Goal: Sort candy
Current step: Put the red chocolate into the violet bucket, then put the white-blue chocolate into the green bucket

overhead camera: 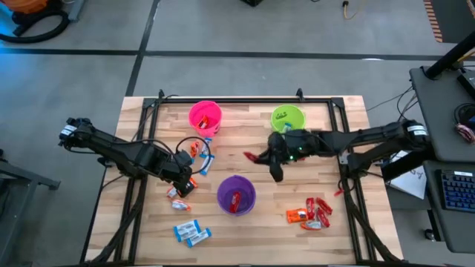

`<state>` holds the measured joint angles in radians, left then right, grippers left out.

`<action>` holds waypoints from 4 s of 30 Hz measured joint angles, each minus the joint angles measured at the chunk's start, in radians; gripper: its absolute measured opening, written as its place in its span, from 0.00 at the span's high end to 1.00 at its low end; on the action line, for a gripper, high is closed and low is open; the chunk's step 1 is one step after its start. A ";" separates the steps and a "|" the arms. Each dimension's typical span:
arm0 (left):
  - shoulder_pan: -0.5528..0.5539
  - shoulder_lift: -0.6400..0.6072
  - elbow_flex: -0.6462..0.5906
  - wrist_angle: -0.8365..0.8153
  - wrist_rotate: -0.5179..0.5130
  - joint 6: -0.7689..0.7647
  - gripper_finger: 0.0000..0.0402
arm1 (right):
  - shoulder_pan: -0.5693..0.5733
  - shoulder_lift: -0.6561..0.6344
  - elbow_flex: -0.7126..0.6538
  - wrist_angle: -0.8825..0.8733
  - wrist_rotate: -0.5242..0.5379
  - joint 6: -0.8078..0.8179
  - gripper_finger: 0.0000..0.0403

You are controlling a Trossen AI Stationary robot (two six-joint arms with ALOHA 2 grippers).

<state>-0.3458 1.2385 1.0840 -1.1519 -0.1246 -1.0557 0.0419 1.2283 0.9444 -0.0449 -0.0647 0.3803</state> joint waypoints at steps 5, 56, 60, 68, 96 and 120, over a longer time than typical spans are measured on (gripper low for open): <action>0.000 -0.004 0.000 0.002 0.000 0.000 0.77 | 0.075 0.000 -0.005 0.158 0.009 -0.114 0.95; 0.017 0.046 0.000 0.193 -0.143 0.091 0.78 | 0.094 0.263 0.356 -0.248 0.082 -0.183 0.57; 0.067 0.079 0.000 0.222 -0.084 0.092 0.80 | 0.092 0.248 0.360 -0.241 0.095 -0.182 0.57; 0.294 0.089 -0.052 0.289 -0.006 0.374 0.92 | 0.090 0.247 0.360 -0.243 0.098 -0.173 0.57; 0.449 0.248 -0.230 0.524 0.081 0.216 0.87 | 0.091 0.247 0.360 -0.257 0.119 -0.153 0.57; 0.388 0.389 -0.230 0.574 -0.023 0.207 0.53 | 0.088 0.247 0.359 -0.266 0.147 -0.164 0.57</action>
<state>0.0423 1.6272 0.8536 -0.5780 -0.1478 -0.8487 0.1303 1.4754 1.3037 -0.3111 0.0822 0.2165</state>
